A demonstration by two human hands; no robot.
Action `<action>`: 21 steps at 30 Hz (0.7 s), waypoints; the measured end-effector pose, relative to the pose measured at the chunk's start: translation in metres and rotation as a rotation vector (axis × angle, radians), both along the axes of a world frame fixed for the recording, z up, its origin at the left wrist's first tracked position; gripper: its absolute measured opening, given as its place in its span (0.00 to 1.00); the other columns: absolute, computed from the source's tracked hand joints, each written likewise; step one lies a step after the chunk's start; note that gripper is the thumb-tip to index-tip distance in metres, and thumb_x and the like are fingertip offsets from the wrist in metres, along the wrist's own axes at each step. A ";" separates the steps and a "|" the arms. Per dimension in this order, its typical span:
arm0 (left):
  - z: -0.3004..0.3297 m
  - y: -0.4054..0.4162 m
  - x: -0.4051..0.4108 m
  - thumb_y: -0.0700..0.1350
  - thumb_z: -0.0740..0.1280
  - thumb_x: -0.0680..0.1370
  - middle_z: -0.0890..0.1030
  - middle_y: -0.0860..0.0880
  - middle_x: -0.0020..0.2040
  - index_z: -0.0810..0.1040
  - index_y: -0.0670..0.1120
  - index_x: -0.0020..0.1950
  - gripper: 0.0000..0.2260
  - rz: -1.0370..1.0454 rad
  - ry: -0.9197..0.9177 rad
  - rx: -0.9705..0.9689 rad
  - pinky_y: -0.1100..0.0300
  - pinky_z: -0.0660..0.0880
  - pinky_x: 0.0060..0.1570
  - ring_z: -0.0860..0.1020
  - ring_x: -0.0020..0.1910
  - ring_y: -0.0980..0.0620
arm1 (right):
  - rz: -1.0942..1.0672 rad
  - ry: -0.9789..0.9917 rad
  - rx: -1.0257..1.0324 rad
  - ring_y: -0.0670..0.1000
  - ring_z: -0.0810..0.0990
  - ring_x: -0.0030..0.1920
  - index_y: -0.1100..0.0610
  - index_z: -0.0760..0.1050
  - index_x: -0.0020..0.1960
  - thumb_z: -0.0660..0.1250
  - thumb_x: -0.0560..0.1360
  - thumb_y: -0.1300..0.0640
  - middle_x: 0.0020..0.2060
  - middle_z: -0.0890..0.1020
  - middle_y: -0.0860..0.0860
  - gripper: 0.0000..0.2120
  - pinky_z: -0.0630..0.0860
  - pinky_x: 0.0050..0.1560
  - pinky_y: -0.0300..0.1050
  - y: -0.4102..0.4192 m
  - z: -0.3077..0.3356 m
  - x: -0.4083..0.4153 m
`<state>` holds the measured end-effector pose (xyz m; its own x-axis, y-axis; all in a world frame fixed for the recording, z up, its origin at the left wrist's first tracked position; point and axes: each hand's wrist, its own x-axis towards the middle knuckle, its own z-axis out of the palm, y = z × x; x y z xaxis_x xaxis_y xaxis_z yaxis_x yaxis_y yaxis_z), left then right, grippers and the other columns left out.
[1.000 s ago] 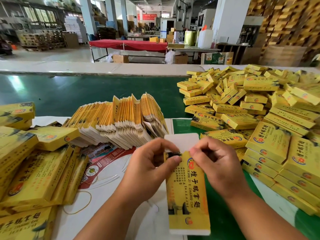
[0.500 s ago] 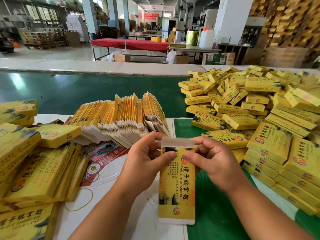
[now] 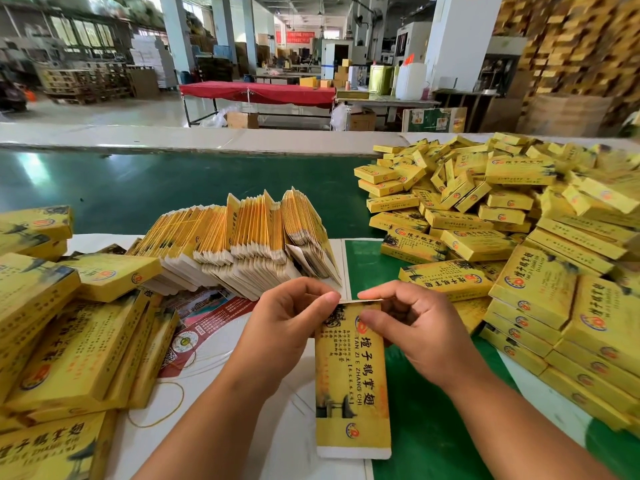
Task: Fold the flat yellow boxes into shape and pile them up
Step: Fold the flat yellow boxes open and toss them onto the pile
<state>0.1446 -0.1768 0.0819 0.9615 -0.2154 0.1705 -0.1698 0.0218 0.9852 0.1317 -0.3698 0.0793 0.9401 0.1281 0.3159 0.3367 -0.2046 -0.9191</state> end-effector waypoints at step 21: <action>-0.005 -0.028 -0.030 0.74 0.68 0.58 0.71 0.68 0.44 0.58 0.68 0.53 0.30 0.263 -0.205 0.648 0.74 0.69 0.35 0.69 0.49 0.74 | -0.374 -0.227 -0.156 0.43 0.80 0.30 0.51 0.82 0.40 0.69 0.73 0.46 0.31 0.82 0.43 0.09 0.73 0.27 0.35 0.016 0.004 -0.009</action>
